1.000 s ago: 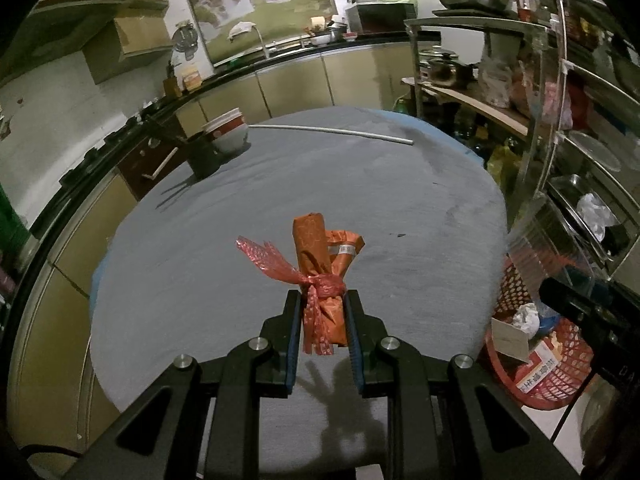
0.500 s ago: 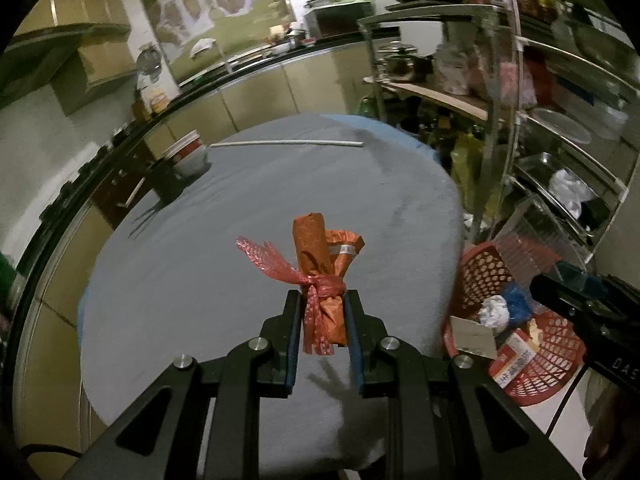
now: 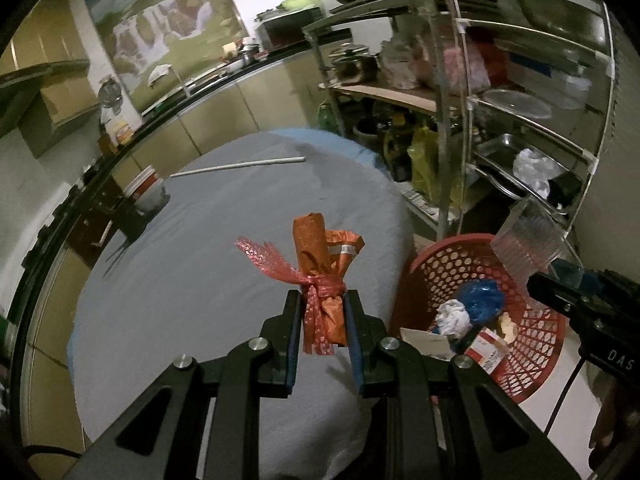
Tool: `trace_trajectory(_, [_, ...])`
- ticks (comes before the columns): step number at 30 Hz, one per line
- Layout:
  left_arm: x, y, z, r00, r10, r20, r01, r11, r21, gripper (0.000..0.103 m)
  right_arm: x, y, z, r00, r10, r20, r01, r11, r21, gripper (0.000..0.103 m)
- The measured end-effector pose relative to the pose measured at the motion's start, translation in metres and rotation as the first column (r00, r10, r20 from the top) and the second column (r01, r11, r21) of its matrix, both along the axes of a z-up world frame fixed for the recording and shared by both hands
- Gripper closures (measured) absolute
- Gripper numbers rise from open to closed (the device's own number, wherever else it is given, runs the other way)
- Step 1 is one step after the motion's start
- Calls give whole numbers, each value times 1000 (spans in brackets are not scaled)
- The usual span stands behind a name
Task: Collect trash
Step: 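Carry the orange bag with the left tool while the right tool carries the clear tray to the basket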
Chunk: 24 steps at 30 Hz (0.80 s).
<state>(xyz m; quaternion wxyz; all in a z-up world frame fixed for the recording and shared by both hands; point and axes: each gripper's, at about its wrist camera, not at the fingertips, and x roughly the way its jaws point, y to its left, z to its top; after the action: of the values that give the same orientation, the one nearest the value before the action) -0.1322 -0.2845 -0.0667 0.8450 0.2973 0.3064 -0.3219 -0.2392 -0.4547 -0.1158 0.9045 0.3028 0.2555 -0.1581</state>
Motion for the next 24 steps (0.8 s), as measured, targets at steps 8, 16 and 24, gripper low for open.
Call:
trace_trajectory(8, [-8, -15, -4, 999, -49, -1, 49, 999, 10, 81, -21, -13, -8, 998, -59, -24, 59, 998, 16, 47])
trace_trajectory(16, [-15, -29, -6, 996, -93, -6, 93, 995, 19, 81, -34, -22, -12, 995, -98, -36, 98, 995, 19, 47])
trace_trajectory(24, [-20, -40, -9, 993, -121, -14, 121, 992, 23, 81, -34, -23, -12, 994, -107, -39, 108, 994, 21, 47])
